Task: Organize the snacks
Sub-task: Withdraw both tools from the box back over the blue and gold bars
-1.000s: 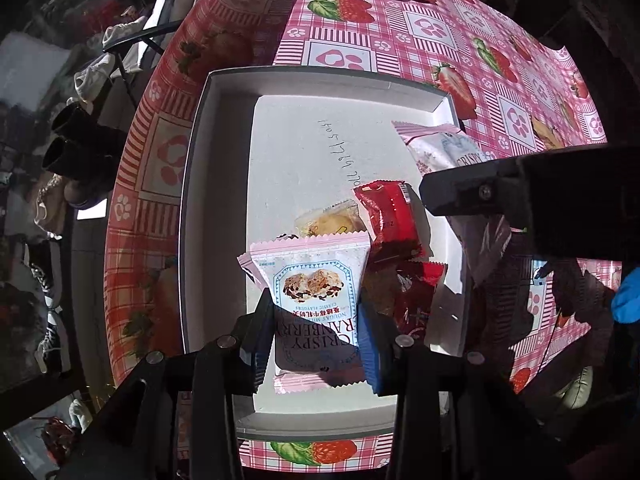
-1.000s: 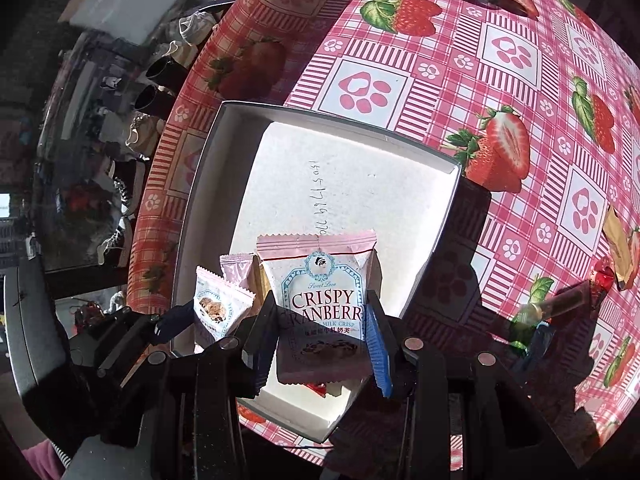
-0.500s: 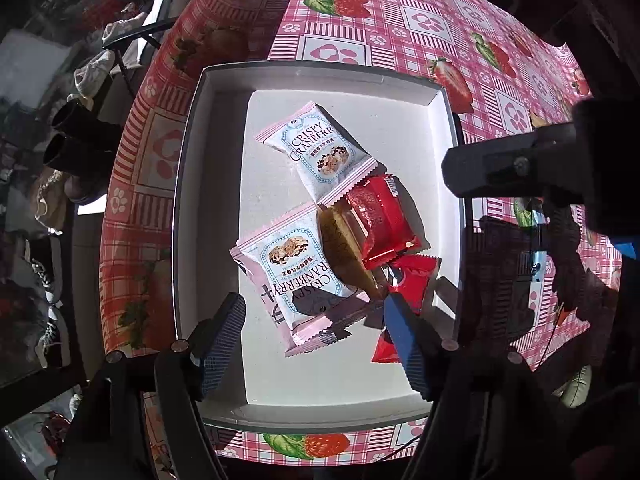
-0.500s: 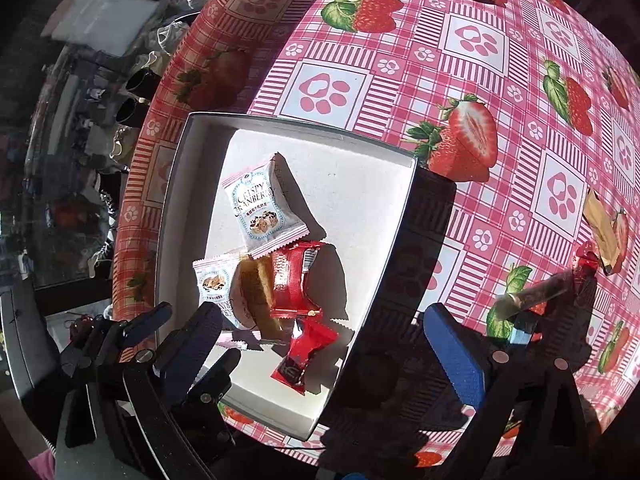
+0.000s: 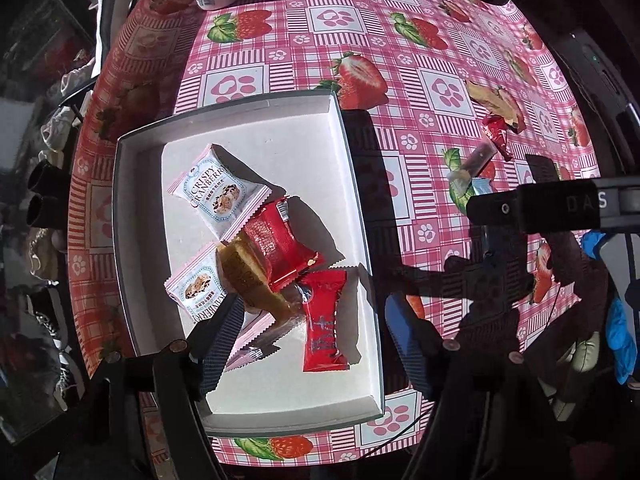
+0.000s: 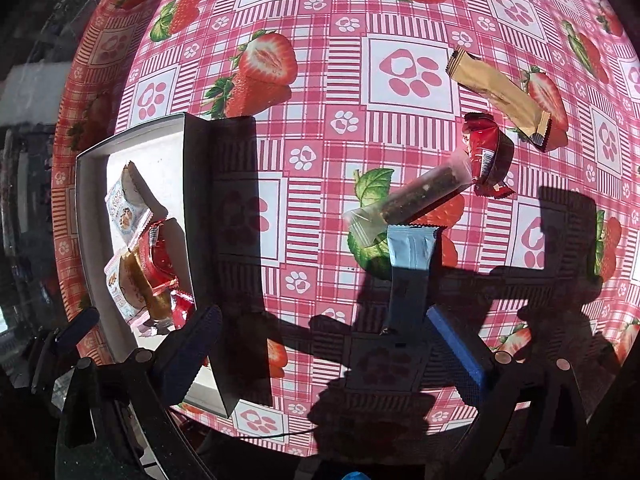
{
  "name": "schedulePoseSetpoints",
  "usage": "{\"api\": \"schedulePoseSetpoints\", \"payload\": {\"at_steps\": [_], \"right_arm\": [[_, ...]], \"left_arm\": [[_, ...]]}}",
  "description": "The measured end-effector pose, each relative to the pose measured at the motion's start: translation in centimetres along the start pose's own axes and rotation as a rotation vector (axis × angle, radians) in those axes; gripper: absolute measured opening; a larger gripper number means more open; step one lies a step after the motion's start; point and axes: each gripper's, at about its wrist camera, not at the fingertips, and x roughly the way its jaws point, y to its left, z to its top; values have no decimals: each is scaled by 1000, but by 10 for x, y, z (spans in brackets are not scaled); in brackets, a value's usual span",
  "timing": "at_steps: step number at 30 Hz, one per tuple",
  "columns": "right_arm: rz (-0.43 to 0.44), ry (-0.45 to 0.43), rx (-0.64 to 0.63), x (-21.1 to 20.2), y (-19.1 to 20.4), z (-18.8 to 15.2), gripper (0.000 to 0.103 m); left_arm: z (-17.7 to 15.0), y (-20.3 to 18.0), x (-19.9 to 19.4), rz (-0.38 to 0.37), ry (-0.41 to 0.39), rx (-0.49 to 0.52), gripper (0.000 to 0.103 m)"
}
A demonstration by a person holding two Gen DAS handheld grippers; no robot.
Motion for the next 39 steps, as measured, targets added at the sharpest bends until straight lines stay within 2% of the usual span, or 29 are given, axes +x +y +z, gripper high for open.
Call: {"api": "schedulePoseSetpoints", "payload": {"at_steps": [9,12,17,29,39], "right_arm": [[31,-22,196,-1,-91,-18,103],[14,-22,228,0,-109,-23,103],[15,27,255,6,-127,-33,103],[-50,72,272,6,-101,-67,103],[-141,45,197,-23,-55,-46,103]], "left_arm": [[17,-50,-3,-1,8,108,78],[21,-61,-3,-15,2,115,78],[22,-70,-6,-35,-14,116,79],[10,-45,-18,-121,-89,59,79],[9,-31,-24,-146,-146,96,79]]}}
